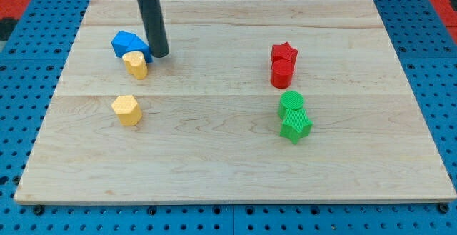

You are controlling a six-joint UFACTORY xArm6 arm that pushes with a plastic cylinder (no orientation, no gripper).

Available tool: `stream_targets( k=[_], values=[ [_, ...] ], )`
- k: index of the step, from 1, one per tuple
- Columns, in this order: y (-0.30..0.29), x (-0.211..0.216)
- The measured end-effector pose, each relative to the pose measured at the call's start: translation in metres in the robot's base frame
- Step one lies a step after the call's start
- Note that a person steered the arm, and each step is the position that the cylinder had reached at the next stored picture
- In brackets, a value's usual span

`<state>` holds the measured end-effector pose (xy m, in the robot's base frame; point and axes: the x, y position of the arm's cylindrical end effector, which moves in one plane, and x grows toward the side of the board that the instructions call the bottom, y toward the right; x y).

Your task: Move the yellow heart to the left side of the yellow hexagon

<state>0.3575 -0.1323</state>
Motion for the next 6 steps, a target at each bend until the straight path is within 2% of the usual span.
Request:
stream_targets(
  k=[1,3,4,5,6],
  values=[
    [-0.025,0.014],
    [-0.03,0.076],
    [-0.027,0.053],
    [-0.059,0.043],
    [-0.064,0.076]
  ],
)
